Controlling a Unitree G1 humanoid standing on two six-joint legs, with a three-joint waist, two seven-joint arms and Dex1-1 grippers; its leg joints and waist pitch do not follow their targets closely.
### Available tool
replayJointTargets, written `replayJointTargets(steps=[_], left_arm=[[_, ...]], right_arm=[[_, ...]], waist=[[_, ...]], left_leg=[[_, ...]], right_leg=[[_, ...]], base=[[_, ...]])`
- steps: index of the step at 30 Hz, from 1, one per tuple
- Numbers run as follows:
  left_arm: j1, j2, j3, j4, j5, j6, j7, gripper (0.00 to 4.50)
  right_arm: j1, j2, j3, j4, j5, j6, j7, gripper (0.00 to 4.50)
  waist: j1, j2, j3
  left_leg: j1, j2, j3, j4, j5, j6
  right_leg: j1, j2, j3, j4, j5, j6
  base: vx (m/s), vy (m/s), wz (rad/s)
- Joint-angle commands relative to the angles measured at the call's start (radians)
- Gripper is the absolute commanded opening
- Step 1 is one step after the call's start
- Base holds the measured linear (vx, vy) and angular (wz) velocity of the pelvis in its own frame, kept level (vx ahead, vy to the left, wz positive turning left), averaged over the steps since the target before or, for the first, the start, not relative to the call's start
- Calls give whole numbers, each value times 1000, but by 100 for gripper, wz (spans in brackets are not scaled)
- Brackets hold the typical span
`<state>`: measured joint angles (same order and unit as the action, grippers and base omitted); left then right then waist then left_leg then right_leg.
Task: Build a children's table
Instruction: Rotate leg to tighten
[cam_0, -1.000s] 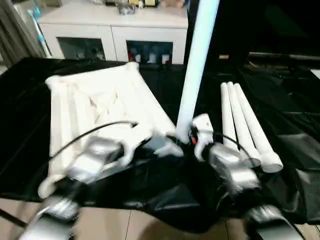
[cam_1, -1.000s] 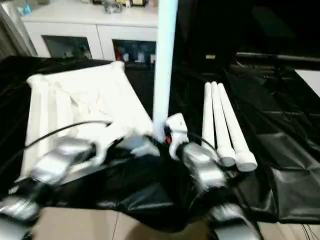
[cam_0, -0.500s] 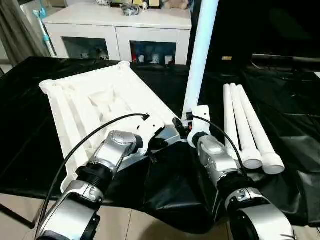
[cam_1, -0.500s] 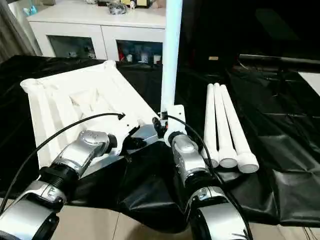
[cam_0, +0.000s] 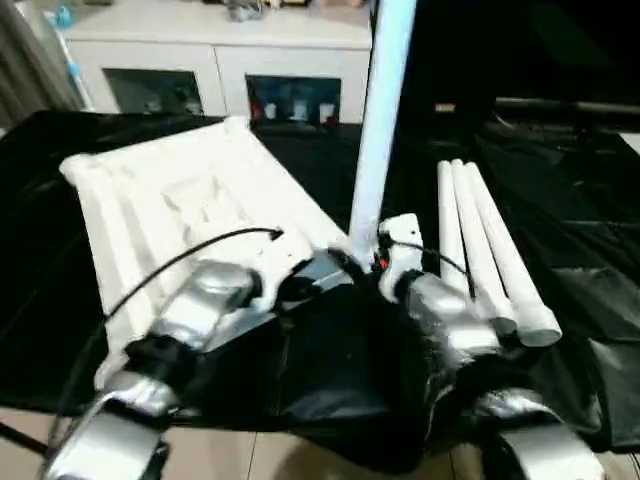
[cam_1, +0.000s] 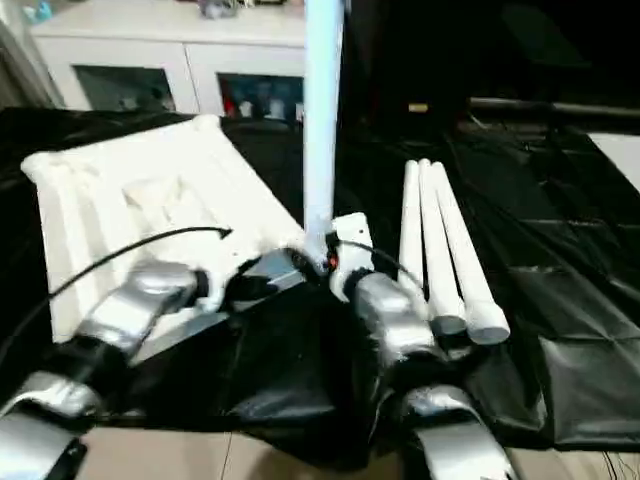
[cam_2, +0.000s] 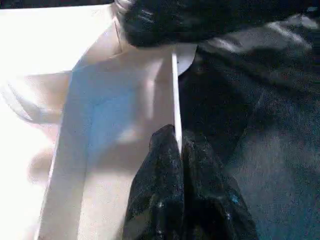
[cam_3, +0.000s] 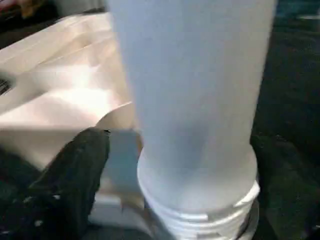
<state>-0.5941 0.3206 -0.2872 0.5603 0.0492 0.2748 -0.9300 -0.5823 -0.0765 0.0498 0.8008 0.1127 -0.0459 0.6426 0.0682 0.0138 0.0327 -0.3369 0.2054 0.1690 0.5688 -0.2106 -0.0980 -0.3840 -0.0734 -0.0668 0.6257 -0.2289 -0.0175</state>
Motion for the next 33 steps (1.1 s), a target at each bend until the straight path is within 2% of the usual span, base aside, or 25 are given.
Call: replayJointTargets(steps=[1, 3, 4, 6, 7, 8, 10, 11, 13, 16, 20, 23, 30, 33], left_arm=[[27, 10, -39, -3, 9, -4, -36, 0], [58, 44, -45, -59, -18, -23, -118, 0], [68, 54, -47, -77, -29, -40, -147, 0], [84, 79, -53, -117, -50, -25, -203, 0], [87, 87, -58, -125, -52, -22, -219, 0], [93, 102, -66, -141, -55, -21, -246, 0], [98, 112, -71, -151, -58, -21, -265, 0], [104, 126, -75, -172, -66, -20, -294, 0], [109, 141, -76, -189, -69, -15, -312, 0], [107, 154, -77, -188, -64, -20, -325, 0], [98, 158, -78, -178, -59, -27, -332, 0], [90, 159, -80, -162, -53, -35, -332, 0], [81, 158, -82, -150, -47, -43, -323, 0], [81, 157, -81, -145, -44, -45, -318, 0]], right_arm=[[15, 5, 63, -36, -13, 19, 94, 445], [41, -52, 92, -83, -15, 20, 195, 445], [47, -69, 101, -93, -19, 16, 220, 445], [55, -102, 112, -113, -17, 20, 283, 445], [55, -110, 112, -117, -13, 22, 301, 445], [58, -125, 114, -130, -4, 31, 332, 445], [62, -137, 118, -145, 6, 39, 361, 445], [67, -153, 121, -168, 15, 49, 392, 445], [72, -175, 130, -195, 25, 57, 436, 445], [80, -196, 137, -221, 40, 67, 487, 445], [75, -208, 139, -214, 33, 56, 516, 445], [67, -212, 140, -200, 27, 57, 516, 445], [65, -209, 132, -193, 29, 60, 507, 445], [65, -201, 131, -179, 21, 50, 483, 413]], waist=[[3, 0, -48], [2, 4, -50], [-2, 2, -52], [-1, 4, -57], [1, 4, -58], [2, 6, -57], [9, 6, -59], [16, 12, -58], [22, 7, -57], [26, 10, -56], [24, 10, -50], [22, 10, -50], [23, 10, -54], [23, 10, -53]], left_leg=[[-17, 24, -4, -56, -49, 81], [-17, 24, -5, -54, -34, 86], [-19, 23, -4, -51, -29, 100], [-15, 24, -2, -47, 1, 119], [-18, 24, -1, -42, 33, 134], [-16, 24, 1, -39, 47, 147], [-14, 27, 1, -36, 45, 156], [-14, 29, 0, -36, 47, 156], [-12, 30, 2, -36, 30, 150], [-13, 29, 2, -37, 15, 138], [-15, 28, 1, -42, -52, 99], [-15, 26, 1, -43, -71, 79], [-16, 24, 0, -39, -43, 81], [-17, 23, 0, -38, -36, 85]], right_leg=[[50, -66, 48, -68, 42, -230], [54, -65, 46, -63, 91, -251], [56, -62, 45, -60, 133, -258], [54, -60, 44, -54, 195, -276], [55, -60, 44, -48, 244, -288], [51, -57, 42, -47, 265, -295], [52, -60, 42, -44, 268, -302], [49, -61, 41, -43, 266, -303], [49, -61, 42, -44, 249, -301], [48, -60, 41, -45, 228, -299], [49, -64, 44, -54, 132, -285], [50, -64, 45, -56, 99, -278], [51, -62, 45, -51, 143, -277], [50, -62, 45, -50, 155, -281]], base=[[0, 0, 0], [0, 0, 0], [0, 0, 0], [0, 0, 0], [0, 0, 0], [0, 0, 0], [0, 0, 0], [0, 0, 0], [0, 0, 0], [0, 0, 0], [0, 0, 0], [0, 0, 0], [0, 0, 0], [0, 0, 0]])
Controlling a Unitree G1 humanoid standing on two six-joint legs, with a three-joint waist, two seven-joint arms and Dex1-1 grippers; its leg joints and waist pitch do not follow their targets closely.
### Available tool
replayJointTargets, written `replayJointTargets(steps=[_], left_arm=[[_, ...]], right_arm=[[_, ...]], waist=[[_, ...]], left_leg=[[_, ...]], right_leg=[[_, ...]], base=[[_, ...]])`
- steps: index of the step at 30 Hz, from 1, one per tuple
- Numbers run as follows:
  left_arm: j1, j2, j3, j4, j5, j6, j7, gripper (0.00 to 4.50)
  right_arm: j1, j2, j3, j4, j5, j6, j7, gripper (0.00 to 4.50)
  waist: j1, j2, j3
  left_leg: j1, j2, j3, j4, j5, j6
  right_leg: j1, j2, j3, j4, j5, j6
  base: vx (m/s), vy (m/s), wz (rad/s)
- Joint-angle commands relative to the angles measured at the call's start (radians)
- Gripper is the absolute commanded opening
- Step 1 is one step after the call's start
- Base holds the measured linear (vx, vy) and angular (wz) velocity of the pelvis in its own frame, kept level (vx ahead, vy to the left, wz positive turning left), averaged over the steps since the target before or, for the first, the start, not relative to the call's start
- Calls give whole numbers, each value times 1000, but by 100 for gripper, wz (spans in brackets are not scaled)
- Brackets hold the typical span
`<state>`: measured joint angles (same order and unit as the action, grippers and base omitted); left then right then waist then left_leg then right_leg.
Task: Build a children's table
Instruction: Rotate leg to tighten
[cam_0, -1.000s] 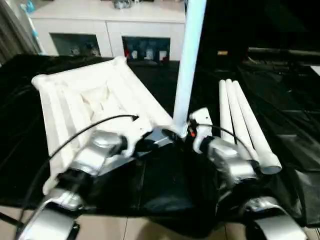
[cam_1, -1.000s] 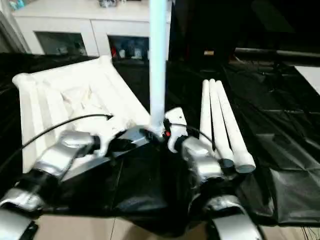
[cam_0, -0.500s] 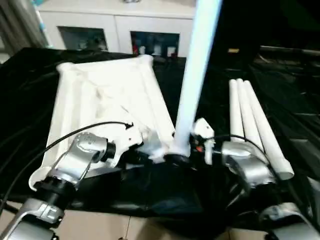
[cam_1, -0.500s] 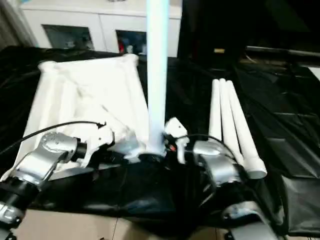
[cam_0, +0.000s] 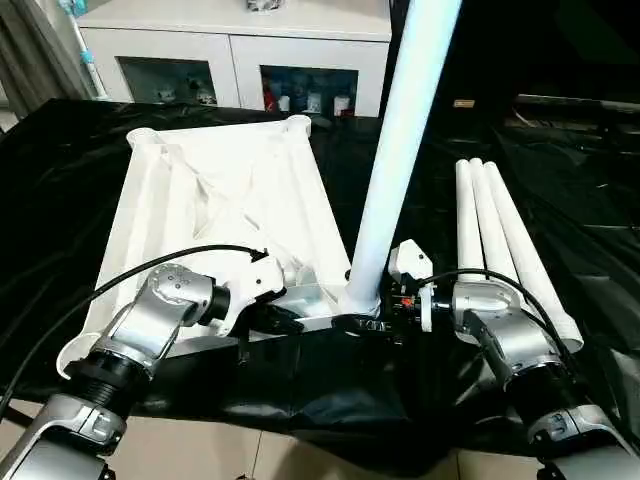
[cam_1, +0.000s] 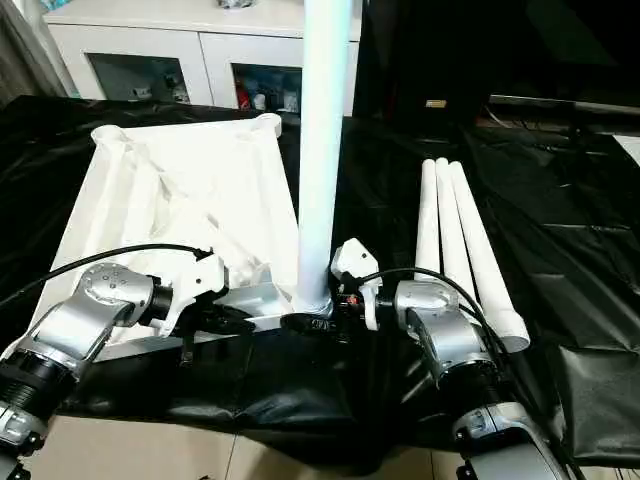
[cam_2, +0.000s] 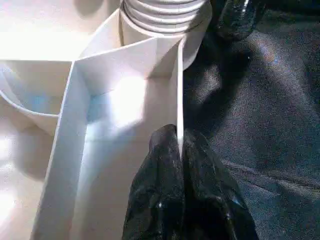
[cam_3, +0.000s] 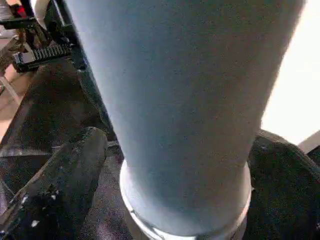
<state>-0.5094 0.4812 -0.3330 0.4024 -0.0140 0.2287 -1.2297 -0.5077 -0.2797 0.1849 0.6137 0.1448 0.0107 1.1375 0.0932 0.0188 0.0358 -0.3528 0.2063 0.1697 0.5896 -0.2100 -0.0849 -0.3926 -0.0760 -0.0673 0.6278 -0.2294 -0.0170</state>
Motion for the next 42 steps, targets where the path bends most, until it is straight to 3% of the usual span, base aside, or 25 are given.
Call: replayJointTargets(steps=[1, 14, 20, 21, 23, 29, 34, 36, 42], left_arm=[[-4, -3, -35, 13, 19, 2, -19, 0], [-6, -5, -30, 25, 22, -2, -4, 0], [-4, -4, -26, 24, 23, 6, 6, 0], [-4, -5, -26, 23, 24, 8, 10, 0], [-9, -15, -17, 33, 23, 18, 33, 0], [-62, -98, 26, 110, 35, 60, 187, 0], [-80, -138, 30, 133, 45, 69, 243, 0], [-93, -166, 28, 156, 51, 69, 275, 0], [-109, -178, 29, 190, 58, 58, 300, 0]], right_arm=[[-10, 2, -4, 8, -12, -7, -13, 409], [-10, 21, -5, 25, -19, -22, -51, 289], [1, 34, 0, 26, -21, -30, -55, 277], [3, 36, 0, 27, -22, -30, -57, 276], [11, 46, -4, 35, -22, -25, -77, 275], [22, 145, -70, 122, -44, -64, -361, 275], [10, 221, -117, 179, -52, -65, -583, 274], [-24, 293, -158, 258, -67, -72, -807, 274], [-72, 376, -183, 351, -96, -77, -1041, 274]], waist=[[-3, 5, -56], [-6, 7, -50], [-7, 7, -48], [-8, 3, -48], [-9, 7, -46], [-12, 2, -38], [-24, 6, -35], [-35, 12, -33], [-53, 16, -30]], left_leg=[[-2, 23, -1, -60, -43, 71], [0, 24, -1, -63, -74, 62], [0, 24, -1, -65, -89, 56], [0, 24, -1, -65, -88, 56], [0, 25, -1, -66, -92, 55], [5, 24, -2, -77, -148, 13], [2, 21, -4, -81, -146, 2], [1, 20, -6, -85, -160, -13], [2, 19, -7, -89, -204, -21]], right_leg=[[59, -59, 45, -53, 147, -282], [57, -59, 45, -56, 111, -277], [56, -60, 46, -59, 83, -272], [57, -59, 47, -59, 82, -271], [55, -60, 47, -60, 70, -270], [52, -67, 52, -79, -101, -234], [49, -65, 52, -84, -112, -218], [48, -65, 51, -85, -134, -214], [43, -63, 52, -90, -167, -204]], base=[[0, 0, 0], [0, 0, 0], [0, 0, 0], [0, 0, 0], [0, 0, 0], [0, 0, 0], [0, 0, 0], [0, 0, 0], [0, 0, 0]])
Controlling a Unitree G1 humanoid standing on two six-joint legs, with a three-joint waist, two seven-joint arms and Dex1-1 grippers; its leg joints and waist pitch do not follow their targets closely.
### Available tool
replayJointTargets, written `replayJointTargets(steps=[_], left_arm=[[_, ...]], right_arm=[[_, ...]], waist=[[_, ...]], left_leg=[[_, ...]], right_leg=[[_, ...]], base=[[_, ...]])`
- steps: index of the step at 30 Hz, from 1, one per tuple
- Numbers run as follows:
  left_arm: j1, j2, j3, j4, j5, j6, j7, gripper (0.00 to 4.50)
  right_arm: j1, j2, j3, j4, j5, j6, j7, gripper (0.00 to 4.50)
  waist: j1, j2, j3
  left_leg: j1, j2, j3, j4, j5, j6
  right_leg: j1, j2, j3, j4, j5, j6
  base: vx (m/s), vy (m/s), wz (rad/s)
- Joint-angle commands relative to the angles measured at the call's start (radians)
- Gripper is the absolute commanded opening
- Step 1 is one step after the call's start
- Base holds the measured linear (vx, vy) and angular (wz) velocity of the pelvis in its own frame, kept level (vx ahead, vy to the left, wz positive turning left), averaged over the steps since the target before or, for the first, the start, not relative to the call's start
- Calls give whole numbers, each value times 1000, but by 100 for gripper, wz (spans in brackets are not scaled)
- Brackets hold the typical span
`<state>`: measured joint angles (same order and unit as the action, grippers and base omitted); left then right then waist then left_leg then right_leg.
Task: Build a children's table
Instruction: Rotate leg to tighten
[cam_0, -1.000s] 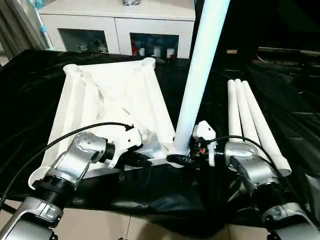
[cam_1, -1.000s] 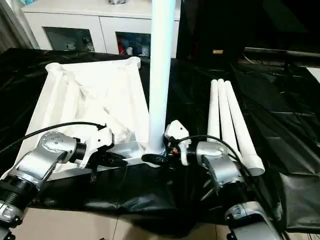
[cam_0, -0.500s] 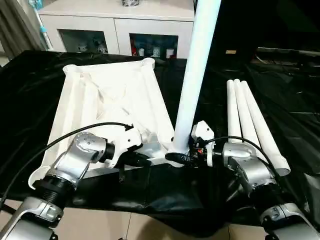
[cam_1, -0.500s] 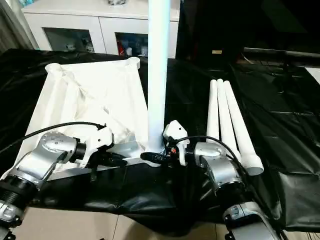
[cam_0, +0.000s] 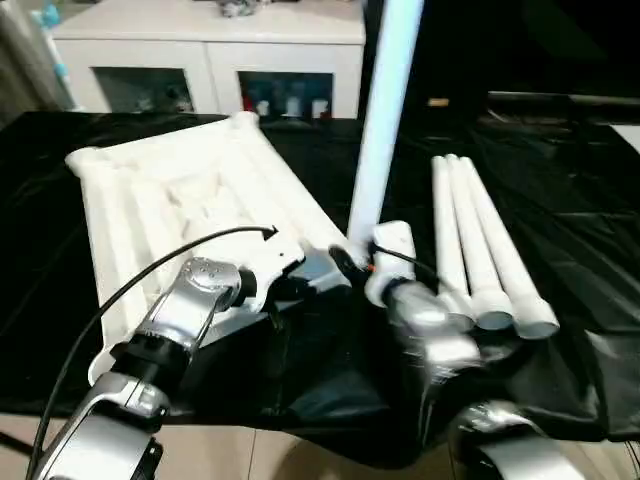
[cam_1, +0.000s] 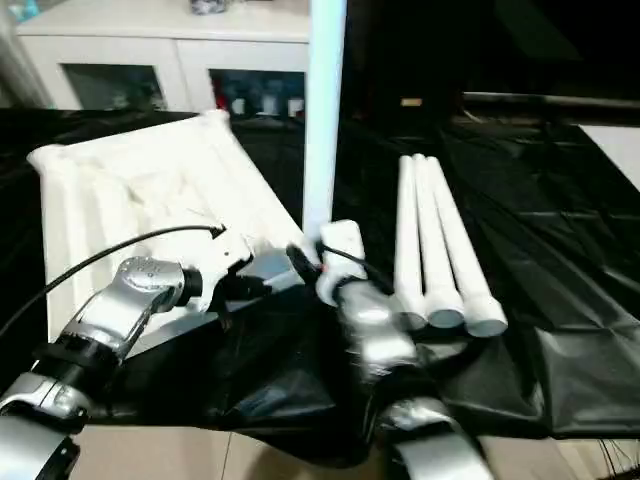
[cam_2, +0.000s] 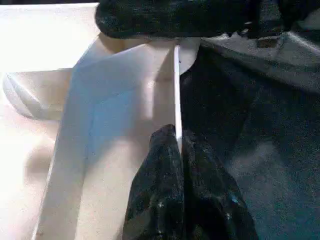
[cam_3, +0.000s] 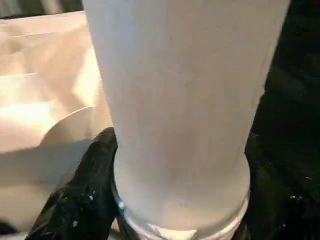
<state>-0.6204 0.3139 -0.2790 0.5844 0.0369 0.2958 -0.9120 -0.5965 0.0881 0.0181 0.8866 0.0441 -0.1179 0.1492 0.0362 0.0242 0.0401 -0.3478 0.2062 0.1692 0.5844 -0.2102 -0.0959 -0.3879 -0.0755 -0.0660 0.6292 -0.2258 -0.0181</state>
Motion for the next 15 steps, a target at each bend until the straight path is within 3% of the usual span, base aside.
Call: replayJointTargets(steps=[1, 8, 9, 12, 15], left_arm=[[0, -12, -24, 13, 9, -11, -15, 0], [11, 1, -18, 5, 10, -15, -22, 0], [14, 4, -17, 1, 10, -16, -24, 0], [29, 18, -22, -22, 6, -18, -42, 0], [38, 30, -20, -37, 4, -23, -54, 0]], right_arm=[[10, 26, -18, 89, 0, 50, -87, 274], [8, 75, -2, 99, 0, -2, -32, 274], [6, 77, -10, 98, 16, -10, -4, 344], [-3, 48, -16, 66, 25, -22, 23, 346], [-10, 4, -21, 16, 28, 0, 46, 390]], waist=[[2, 11, -34], [-2, 5, -31], [-2, 3, -32], [-2, 1, -35], [2, -1, -39]], left_leg=[[-4, 20, -7, -84, -206, -9], [-6, 22, -6, -88, -218, 5], [-5, 22, -5, -87, -217, 10], [-8, 23, -5, -85, -181, 22], [-8, 22, -2, -79, -112, 39]], right_leg=[[39, -64, 51, -91, -167, -203], [38, -65, 53, -94, -175, -193], [38, -65, 54, -94, -170, -193], [43, -66, 54, -89, -122, -205], [48, -62, 52, -80, -26, -222]], base=[[0, 0, 0], [0, 0, 0], [0, 0, 0], [0, 0, 0], [0, 0, 0]])
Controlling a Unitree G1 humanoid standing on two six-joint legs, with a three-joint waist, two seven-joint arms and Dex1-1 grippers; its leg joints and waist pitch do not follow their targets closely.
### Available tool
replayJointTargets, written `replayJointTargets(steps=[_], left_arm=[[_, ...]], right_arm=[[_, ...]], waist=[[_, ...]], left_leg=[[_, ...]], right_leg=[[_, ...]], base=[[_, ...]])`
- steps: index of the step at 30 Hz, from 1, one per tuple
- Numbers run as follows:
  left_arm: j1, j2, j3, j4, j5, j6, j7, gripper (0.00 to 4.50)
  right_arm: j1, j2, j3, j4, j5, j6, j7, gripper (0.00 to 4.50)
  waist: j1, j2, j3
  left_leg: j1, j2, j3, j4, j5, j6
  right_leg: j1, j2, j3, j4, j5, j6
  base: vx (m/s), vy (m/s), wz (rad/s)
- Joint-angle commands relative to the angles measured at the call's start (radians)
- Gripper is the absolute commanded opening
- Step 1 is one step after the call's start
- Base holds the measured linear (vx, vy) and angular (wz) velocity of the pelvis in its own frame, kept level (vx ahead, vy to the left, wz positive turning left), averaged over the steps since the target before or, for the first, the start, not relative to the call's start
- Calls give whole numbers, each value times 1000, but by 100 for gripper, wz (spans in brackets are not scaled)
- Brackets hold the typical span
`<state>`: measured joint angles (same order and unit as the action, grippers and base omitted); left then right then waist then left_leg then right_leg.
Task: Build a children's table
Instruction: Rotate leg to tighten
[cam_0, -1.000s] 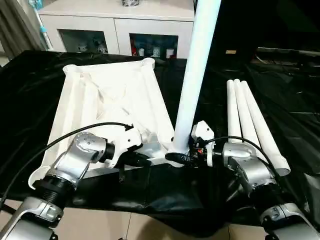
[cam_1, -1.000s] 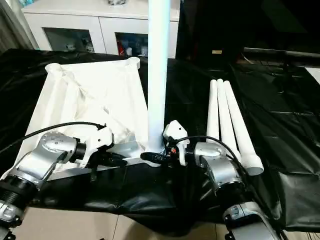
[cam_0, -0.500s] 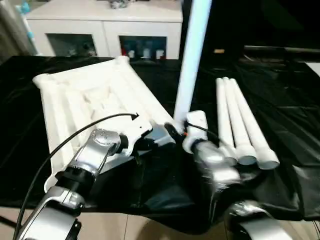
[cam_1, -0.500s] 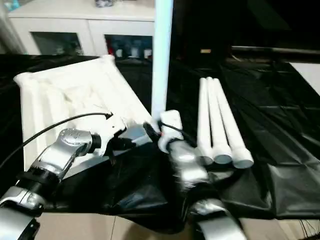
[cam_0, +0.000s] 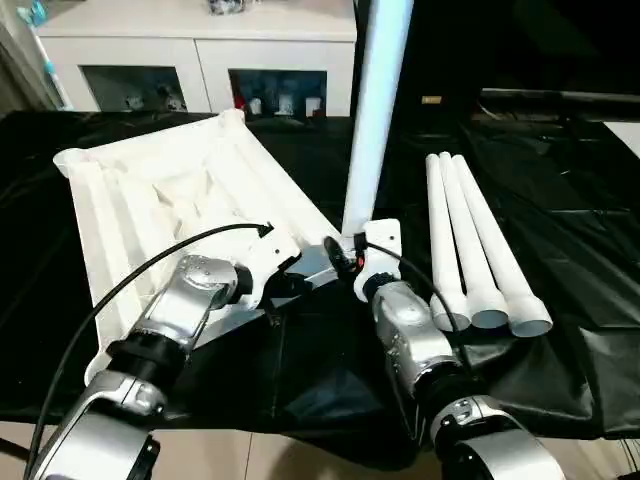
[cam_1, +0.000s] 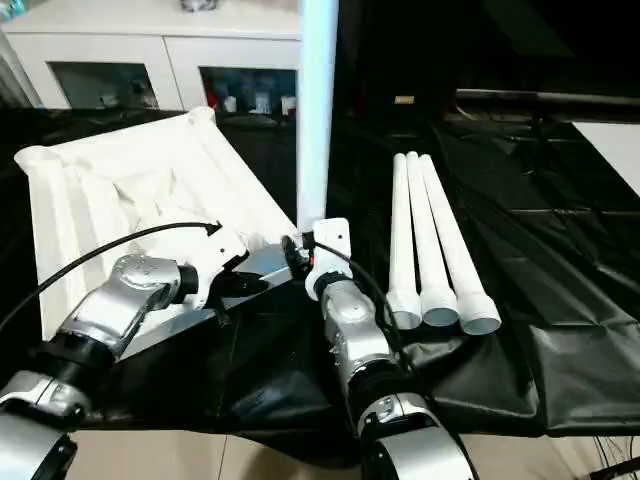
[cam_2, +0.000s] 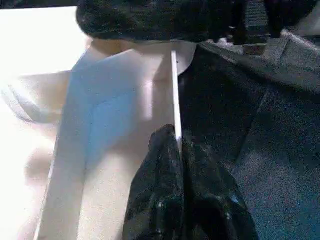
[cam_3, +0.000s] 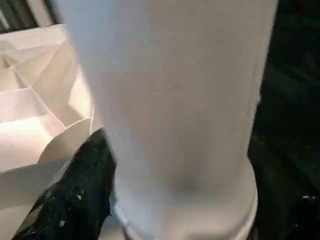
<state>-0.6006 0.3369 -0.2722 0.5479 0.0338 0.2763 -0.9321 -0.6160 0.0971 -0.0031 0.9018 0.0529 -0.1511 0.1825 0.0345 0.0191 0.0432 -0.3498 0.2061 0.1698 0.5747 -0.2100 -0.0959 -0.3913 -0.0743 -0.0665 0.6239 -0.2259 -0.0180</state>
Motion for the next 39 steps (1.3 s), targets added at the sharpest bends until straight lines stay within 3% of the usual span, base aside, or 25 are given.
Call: replayJointTargets(steps=[1, 3, 4, 5, 10, 12, 15, 18, 21, 23, 30, 33, 35, 39], left_arm=[[21, 11, -27, -4, 7, -5, -37, 0], [24, 17, -25, -10, 6, -4, -42, 0], [24, 17, -25, -10, 6, -4, -42, 0], [29, 26, -26, -18, 5, -5, -49, 0], [46, 47, -30, -45, -1, -7, -80, 0], [51, 54, -32, -55, -3, -8, -94, 0], [67, 72, -40, -84, -10, -8, -132, 0], [108, 117, -65, -163, -46, 7, -245, 0], [126, 143, -81, -204, -59, 17, -294, 0], [129, 149, -84, -211, -58, 20, -296, 0], [132, 162, -85, -217, -53, 27, -300, 0], [136, 168, -82, -225, -50, 32, -305, 0], [138, 172, -82, -230, -51, 37, -305, 0], [141, 176, -85, -235, -53, 42, -301, 0]], right_arm=[[12, -22, 3, -23, 23, 43, 44, 394], [26, -47, 4, -76, 50, 81, 133, 402], [26, -47, 4, -76, 50, 81, 133, 427], [51, -83, 29, -141, 67, 108, 266, 434], [109, -191, 94, -262, 89, 128, 509, 434], [115, -217, 104, -271, 98, 133, 564, 434], [120, -271, 125, -282, 109, 135, 684, 434], [103, -328, 143, -285, 118, 142, 826, 434], [95, -348, 162, -293, 113, 144, 876, 434], [94, -358, 176, -299, 107, 142, 900, 434], [84, -369, 190, -288, 107, 134, 953, 434], [78, -372, 188, -274, 106, 133, 979, 434], [72, -370, 185, -264, 109, 132, 984, 399], [67, -370, 183, -259, 115, 133, 988, 379]], waist=[[5, 6, -45], [10, 6, -49], [9, 4, -52], [11, 3, -52], [19, 1, -54], [19, -1, -53], [21, 2, -51], [25, 2, -53], [29, 1, -56], [33, 3, -55], [42, 0, -49], [41, -3, -50], [42, -2, -50], [42, -2, -52]], left_leg=[[-6, 21, -2, -66, -81, 48], [-7, 21, -1, -61, -41, 68], [-8, 19, 0, -57, -20, 79], [-11, 16, -1, -54, 10, 103], [-12, 19, 0, -47, 18, 150], [-13, 19, 0, -49, 0, 147], [-9, 24, 1, -50, -33, 130], [-10, 24, 0, -48, -14, 134], [-9, 25, 3, -41, 32, 158], [-8, 26, 4, -40, 33, 168], [-7, 27, 3, -46, -39, 122], [-9, 25, 2, -45, -38, 114], [-9, 24, 2, -44, -27, 116], [-10, 23, 2, -42, -7, 125]], right_leg=[[51, -64, 53, -70, 20, -233], [56, -63, 51, -63, 96, -245], [59, -60, 51, -58, 137, -247], [59, -58, 49, -53, 212, -259], [60, -59, 46, -49, 263, -269], [60, -61, 46, -51, 228, -278], [57, -62, 47, -57, 142, -284], [60, -60, 46, -51, 169, -290], [56, -58, 44, -43, 235, -310], [52, -57, 43, -43, 228, -313], [50, -62, 46, -52, 96, -294], [52, -62, 47, -51, 97, -288], [52, -61, 46, -50, 109, -287], [52, -60, 45, -47, 137, -292]], base=[[0, 0, 0], [0, 0, 0], [0, 0, 0], [0, 0, 0], [0, 0, 0], [0, 0, 0], [0, 0, 0], [0, 0, 0], [0, 0, 0], [0, 0, 0], [0, 0, 0], [0, 0, 0], [0, 0, 0], [0, 0, 0]])
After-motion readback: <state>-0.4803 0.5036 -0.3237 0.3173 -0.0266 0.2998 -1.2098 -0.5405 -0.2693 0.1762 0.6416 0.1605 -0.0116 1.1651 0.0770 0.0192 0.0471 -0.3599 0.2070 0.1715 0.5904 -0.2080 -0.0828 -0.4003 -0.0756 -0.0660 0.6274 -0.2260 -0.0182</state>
